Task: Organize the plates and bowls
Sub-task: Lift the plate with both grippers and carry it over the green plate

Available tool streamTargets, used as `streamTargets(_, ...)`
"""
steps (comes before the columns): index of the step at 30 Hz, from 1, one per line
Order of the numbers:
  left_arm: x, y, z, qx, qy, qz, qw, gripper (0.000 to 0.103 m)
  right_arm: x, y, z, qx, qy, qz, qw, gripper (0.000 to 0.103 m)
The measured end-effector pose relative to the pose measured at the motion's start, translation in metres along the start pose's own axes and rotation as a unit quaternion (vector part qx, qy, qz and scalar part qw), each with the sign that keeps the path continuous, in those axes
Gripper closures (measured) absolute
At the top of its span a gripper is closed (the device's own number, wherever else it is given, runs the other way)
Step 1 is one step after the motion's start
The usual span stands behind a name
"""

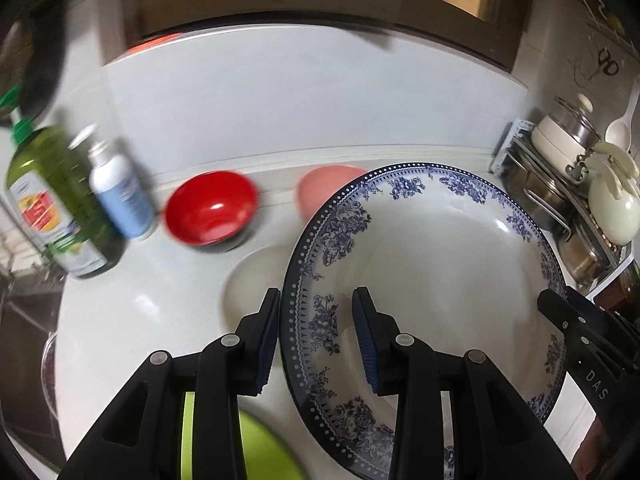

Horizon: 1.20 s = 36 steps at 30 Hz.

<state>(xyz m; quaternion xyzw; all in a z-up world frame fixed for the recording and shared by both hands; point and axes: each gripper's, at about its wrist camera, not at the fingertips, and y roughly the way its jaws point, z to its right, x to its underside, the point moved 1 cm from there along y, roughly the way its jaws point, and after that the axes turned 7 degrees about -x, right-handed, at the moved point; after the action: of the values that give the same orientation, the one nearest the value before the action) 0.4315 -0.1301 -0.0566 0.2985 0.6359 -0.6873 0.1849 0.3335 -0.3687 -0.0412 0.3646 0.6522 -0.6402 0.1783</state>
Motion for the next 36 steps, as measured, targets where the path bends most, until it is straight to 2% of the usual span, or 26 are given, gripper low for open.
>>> streamTargets(11,0.045,-0.039,-0.09,-0.037,-0.045,0.003,0.9983,0.067,0.032,-0.018,-0.081,-0.039,-0.039,-0.003,0.998,0.069)
streamTargets(22,0.099,-0.059,-0.168,-0.075,-0.089,-0.02,0.993,0.067,0.067,-0.025,-0.162,-0.078,-0.096,-0.02,0.992,0.069)
streamTargets(28,0.125,-0.063,-0.194,-0.092,-0.102,-0.042,0.9896,0.067,0.087,-0.021,-0.193,-0.1,-0.115,-0.042,0.987,0.069)
streamTargets(36,0.147,-0.052,-0.201,-0.099,-0.098,-0.071,0.9877,0.067,0.111,-0.01,-0.212,-0.111,-0.124,-0.078,0.983,0.069)
